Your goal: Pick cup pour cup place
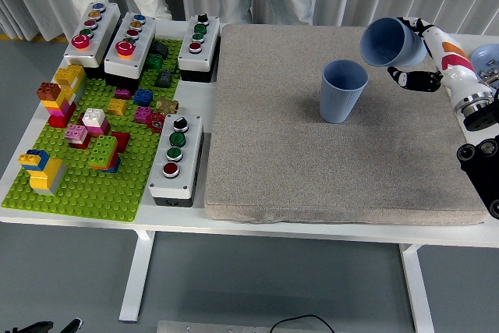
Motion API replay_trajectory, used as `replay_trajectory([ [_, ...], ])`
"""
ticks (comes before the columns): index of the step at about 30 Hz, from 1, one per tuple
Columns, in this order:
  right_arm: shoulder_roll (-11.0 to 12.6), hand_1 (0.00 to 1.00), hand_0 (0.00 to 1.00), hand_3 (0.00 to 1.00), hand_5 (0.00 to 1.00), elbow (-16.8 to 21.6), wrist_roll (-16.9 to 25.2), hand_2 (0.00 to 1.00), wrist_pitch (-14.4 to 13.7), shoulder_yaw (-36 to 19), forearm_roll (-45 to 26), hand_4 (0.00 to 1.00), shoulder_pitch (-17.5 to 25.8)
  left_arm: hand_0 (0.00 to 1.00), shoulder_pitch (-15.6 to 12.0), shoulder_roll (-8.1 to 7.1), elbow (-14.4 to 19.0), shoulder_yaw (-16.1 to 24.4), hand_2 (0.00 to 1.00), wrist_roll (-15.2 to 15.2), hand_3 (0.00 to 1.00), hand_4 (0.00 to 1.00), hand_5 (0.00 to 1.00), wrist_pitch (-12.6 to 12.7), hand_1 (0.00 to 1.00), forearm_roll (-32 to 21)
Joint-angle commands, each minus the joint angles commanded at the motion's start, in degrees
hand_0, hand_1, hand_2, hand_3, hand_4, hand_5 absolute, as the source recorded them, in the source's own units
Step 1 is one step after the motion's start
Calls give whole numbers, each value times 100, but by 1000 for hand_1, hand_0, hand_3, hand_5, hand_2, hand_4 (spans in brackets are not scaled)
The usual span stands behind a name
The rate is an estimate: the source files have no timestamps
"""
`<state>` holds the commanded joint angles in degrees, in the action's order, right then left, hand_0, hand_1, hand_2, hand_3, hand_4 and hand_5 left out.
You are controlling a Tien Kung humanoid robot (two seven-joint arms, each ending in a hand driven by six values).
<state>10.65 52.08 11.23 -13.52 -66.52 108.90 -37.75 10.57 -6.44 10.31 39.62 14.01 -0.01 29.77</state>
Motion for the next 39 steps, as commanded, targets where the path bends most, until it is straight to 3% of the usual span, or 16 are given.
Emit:
replay_trajectory([
  [18, -47, 736, 840, 706, 92, -29, -81, 677, 11, 53, -9, 715, -75, 768, 28, -14, 0, 9, 831, -4, 664, 528, 904, 1, 807, -7],
  [39, -119, 735, 849, 700, 93, 32, -197, 678, -214, 101, 123, 712, -85, 769, 24, -18, 0, -1, 831, -2, 664, 528, 902, 5, 809, -14],
])
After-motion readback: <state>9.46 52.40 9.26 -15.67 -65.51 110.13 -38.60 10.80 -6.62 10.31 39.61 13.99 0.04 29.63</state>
